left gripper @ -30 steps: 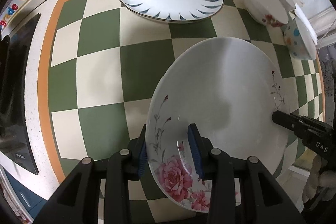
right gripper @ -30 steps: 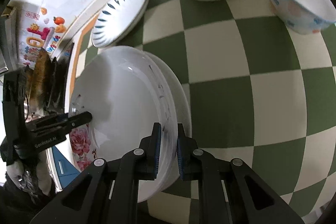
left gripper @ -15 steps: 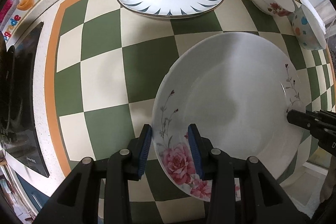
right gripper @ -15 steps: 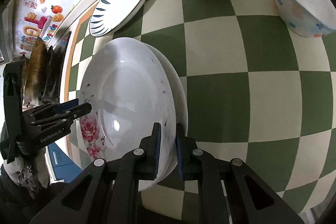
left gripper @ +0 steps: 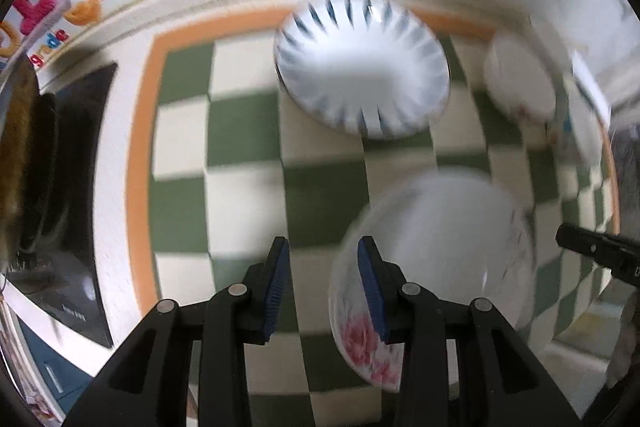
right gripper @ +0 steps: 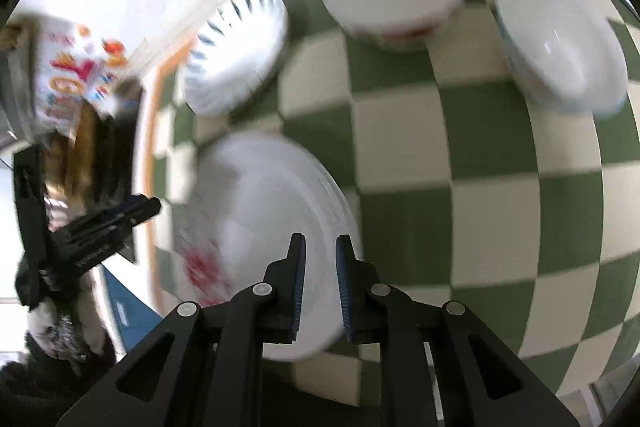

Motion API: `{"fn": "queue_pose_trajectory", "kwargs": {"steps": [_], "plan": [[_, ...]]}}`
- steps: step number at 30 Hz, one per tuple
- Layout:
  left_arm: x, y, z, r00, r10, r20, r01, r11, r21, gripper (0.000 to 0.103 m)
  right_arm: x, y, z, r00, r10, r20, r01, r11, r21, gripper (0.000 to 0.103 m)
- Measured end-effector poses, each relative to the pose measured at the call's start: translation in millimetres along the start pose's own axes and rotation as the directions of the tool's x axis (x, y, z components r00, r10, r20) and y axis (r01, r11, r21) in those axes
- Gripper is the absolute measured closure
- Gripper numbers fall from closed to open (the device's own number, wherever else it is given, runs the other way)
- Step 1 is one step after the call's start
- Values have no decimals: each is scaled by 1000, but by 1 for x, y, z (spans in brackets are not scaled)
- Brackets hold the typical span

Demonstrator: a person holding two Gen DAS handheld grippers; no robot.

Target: Organize plates and bowls

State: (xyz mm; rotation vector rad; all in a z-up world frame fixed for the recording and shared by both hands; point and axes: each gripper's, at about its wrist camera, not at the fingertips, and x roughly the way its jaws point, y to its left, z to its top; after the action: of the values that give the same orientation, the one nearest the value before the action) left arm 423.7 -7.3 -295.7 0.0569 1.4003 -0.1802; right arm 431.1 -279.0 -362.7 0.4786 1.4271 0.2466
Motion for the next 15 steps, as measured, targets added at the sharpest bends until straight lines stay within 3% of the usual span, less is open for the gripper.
{"fn": "queue_pose_trajectory", "kwargs": {"steps": [3, 9, 15], "plan": [[-2, 18, 38, 1000, -23, 12, 23, 998, -53, 70, -9, 18, 33, 999, 33, 33, -33, 999, -9, 75], [34, 61, 104, 997, -67, -37, 61, 988, -145, 70, 10, 61, 132, 996, -46, 76, 55, 991, -124, 73], [95, 71, 129, 978, -145, -149, 115, 975, -191, 70, 67, 67, 208, 988, -151, -18, 145, 975, -165, 73]]}}
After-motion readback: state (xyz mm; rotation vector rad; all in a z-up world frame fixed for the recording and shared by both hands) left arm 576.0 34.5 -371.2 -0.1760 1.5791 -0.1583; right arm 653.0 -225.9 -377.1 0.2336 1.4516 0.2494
